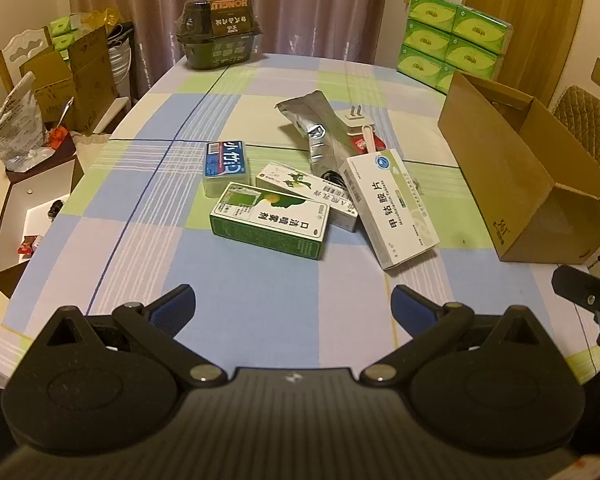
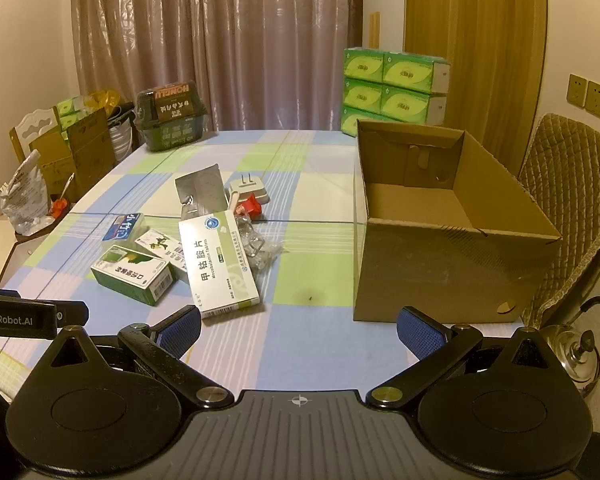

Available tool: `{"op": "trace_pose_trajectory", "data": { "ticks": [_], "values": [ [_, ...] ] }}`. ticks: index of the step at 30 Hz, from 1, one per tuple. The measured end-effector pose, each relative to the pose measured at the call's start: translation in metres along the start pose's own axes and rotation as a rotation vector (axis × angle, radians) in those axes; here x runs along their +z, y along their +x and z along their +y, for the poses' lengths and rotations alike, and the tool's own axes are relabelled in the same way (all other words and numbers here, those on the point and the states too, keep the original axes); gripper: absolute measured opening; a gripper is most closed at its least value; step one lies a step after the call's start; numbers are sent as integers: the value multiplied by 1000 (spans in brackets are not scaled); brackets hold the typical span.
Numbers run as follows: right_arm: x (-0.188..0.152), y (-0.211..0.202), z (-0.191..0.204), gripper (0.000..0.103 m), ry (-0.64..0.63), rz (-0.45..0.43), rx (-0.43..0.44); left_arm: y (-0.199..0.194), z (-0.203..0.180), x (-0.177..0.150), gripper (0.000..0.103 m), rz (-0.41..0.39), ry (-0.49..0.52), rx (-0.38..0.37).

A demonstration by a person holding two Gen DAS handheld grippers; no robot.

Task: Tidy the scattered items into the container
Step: 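Move both grippers toward the scattered medicine boxes on the table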

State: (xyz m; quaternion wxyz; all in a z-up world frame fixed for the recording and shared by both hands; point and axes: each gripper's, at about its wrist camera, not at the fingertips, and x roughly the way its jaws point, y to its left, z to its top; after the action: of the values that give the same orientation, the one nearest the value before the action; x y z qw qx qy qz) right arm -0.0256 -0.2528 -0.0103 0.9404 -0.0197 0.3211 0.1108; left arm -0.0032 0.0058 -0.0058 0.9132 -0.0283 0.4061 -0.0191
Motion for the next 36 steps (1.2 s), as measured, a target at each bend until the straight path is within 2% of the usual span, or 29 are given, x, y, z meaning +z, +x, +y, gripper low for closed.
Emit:
{"op": "trace_pose_trajectory", "data": {
  "ticks": [8,20,36],
  "values": [
    [0,3,1,101,-11,4,3,1,1,0,102,-3,-13,-9],
    [3,10,8,101,-38,12,16,7,10,3,102,28,-15,31],
    [1,33,14,101,-75,39,48,7,13,5,102,10,16,47]
  ]
}}
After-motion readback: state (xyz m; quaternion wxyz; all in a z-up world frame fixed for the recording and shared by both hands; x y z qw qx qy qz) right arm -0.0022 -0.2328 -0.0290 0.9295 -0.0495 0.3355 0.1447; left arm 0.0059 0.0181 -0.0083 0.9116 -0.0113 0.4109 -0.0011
